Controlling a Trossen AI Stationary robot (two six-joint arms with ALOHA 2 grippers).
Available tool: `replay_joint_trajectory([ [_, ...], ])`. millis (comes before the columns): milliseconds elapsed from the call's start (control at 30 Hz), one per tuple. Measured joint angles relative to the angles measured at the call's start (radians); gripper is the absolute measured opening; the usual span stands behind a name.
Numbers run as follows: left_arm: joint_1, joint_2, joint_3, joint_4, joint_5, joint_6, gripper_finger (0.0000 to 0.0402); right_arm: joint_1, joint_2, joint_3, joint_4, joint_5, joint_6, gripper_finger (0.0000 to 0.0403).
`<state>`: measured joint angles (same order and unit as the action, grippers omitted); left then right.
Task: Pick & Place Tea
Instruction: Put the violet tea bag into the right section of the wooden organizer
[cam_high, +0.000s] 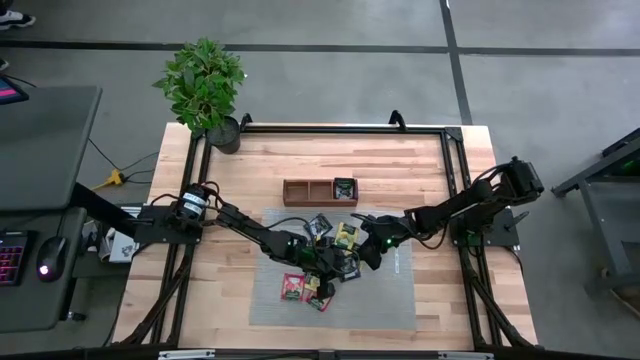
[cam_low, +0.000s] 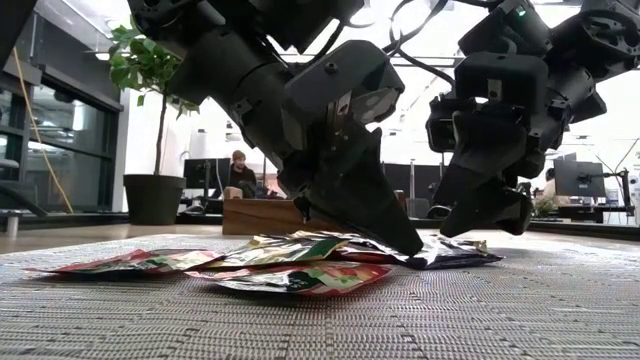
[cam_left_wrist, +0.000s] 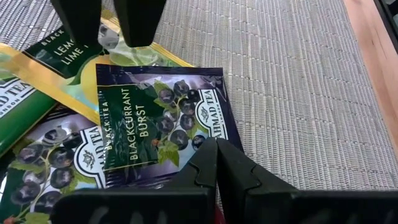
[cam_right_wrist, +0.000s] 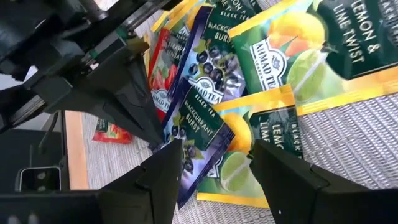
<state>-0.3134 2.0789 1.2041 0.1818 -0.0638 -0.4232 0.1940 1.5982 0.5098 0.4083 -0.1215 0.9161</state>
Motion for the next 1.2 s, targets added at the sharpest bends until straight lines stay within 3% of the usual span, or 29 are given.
replay_joint_trajectory([
  [667, 0.000, 0.000, 0.000, -0.006, -0.009, 0.002, 0.0001, 0.003, 0.071, 0.002, 0.092, -0.018, 0.157, 0.0195],
  [1200, 0.000, 0.000, 0.000, -0.006, -0.009, 0.001, 0.0001, 0.003, 0.072, 0.116, -0.149, -0.055, 0.096, 0.0194],
])
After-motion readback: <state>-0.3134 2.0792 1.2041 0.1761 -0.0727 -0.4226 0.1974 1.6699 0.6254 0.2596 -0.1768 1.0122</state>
